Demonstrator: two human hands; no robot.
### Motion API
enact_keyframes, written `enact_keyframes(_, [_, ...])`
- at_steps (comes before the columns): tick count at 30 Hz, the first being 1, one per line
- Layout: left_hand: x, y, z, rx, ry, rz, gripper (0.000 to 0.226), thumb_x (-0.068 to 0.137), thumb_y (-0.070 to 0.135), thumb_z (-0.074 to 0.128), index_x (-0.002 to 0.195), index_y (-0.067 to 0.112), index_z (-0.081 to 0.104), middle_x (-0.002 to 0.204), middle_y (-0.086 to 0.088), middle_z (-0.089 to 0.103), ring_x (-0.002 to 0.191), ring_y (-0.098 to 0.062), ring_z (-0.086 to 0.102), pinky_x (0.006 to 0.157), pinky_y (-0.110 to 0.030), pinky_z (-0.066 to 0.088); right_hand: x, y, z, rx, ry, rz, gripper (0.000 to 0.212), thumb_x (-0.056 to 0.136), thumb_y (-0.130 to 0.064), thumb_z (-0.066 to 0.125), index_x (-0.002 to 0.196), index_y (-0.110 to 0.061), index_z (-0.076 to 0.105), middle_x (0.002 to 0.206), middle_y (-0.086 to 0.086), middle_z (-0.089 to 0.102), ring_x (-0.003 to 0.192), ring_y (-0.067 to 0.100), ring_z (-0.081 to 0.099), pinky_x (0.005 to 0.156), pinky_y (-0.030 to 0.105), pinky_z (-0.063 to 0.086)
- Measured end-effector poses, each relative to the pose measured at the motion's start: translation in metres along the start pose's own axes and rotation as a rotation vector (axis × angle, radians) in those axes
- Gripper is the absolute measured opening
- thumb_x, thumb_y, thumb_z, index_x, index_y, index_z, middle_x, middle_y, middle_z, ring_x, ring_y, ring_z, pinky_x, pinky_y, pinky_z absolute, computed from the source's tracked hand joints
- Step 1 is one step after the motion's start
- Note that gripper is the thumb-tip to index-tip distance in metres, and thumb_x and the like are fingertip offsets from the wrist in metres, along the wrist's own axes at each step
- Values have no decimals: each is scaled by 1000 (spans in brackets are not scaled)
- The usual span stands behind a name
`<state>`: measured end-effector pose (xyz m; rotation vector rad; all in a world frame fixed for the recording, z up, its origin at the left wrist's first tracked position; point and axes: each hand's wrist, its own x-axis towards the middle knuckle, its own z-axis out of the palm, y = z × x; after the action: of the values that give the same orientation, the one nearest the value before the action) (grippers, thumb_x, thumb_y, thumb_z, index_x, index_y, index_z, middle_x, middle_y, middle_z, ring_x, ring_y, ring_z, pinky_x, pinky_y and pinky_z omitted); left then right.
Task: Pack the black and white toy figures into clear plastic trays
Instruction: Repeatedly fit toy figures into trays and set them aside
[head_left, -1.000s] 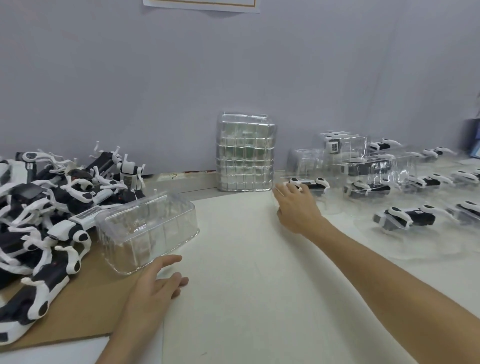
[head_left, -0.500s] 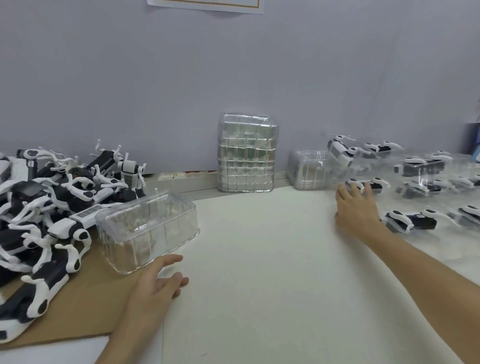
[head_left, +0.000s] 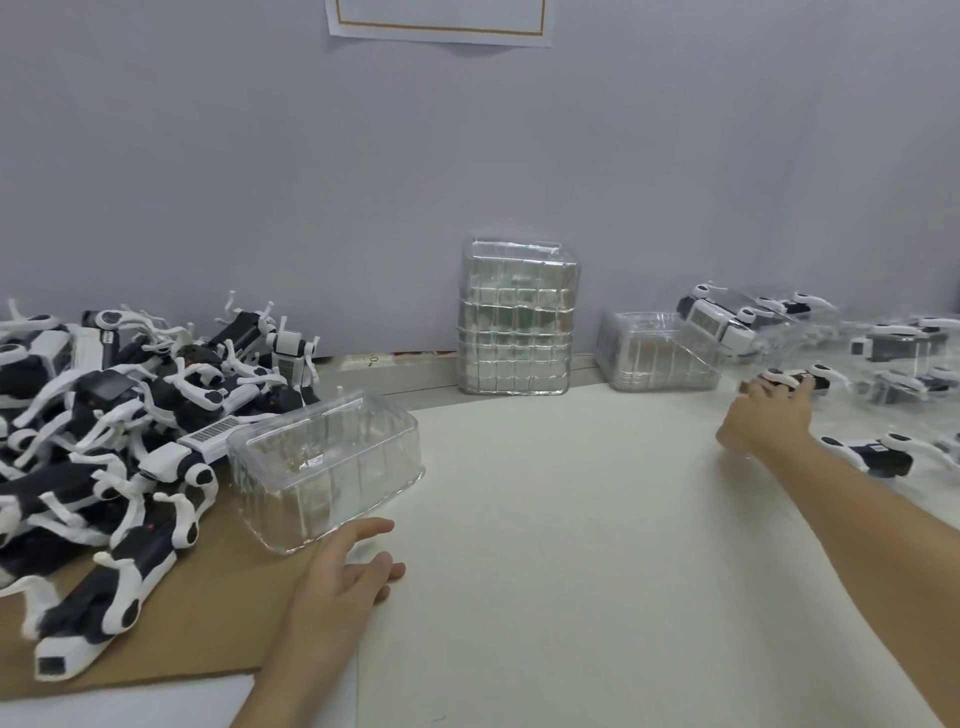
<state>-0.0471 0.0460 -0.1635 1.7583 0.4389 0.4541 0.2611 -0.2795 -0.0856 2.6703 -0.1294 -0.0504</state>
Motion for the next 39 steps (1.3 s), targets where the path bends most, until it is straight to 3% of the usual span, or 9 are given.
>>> enact_keyframes(3, [0,-1,1,12,-9,10,27,96,3,56,104,26,68,113,-3,65,87,-8,73,78,-27,51,-3,-1,3,223,234,-15,36,89,-17,50,122,-11,62,129,11,58,122,30,51,112,49,29])
enact_keyframes(7, [-2,0,1,11,-22,-5,26,97,7,56,104,29,68,101,-5,71,83,-4,71,69,-10,47,-3,-9,2,570,879,-105,41,71,9,57,112,5,58,109,25,57,102,42,54,87,51,40])
enact_keyframes(10, [-3,3,0,2,-17,-15,25,97,7,56,104,29,67,91,-8,74,83,-3,70,65,-4,45,17,2,-8,594,770,-51,67,71,7,63,135,3,43,140,24,45,134,40,37,100,50,30])
enact_keyframes(13, [-3,6,0,16,-20,-12,25,97,3,55,104,24,67,100,-10,70,85,-4,71,66,-7,47,33,20,-16,438,553,-5,63,75,-2,71,133,-2,45,131,20,55,128,37,46,105,48,32])
enact_keyframes(21, [-1,4,2,33,-22,13,27,97,4,56,101,28,68,96,-9,73,81,0,69,64,-6,46,-10,-22,-38,588,1077,-486,18,74,2,79,90,-3,72,84,18,68,69,40,66,70,43,47])
enact_keyframes(24, [-2,4,2,39,-21,15,26,97,4,56,100,27,69,98,-8,71,81,-1,70,64,-5,46,-48,-66,-35,618,999,-616,10,83,-10,76,93,-10,73,88,10,65,68,35,65,55,37,50])
enact_keyframes(31, [-2,4,2,60,-28,35,25,97,1,55,100,21,70,108,-9,67,84,-1,70,65,-6,47,-66,-112,-35,582,476,-473,27,99,-21,51,121,-7,57,122,13,57,111,34,57,81,38,48])
enact_keyframes(36, [-3,5,4,48,-24,31,26,97,2,56,98,24,71,107,-11,67,83,-1,70,72,-15,50,-73,-102,-21,403,657,-660,49,92,-21,50,141,-17,45,154,7,35,141,26,32,112,42,30])
enact_keyframes(39, [-4,5,3,42,-21,19,28,97,4,56,96,27,71,103,-12,69,85,-2,70,77,-25,47,-61,-96,-3,244,503,-645,43,97,-30,43,139,-19,49,162,3,22,147,24,22,113,44,29])
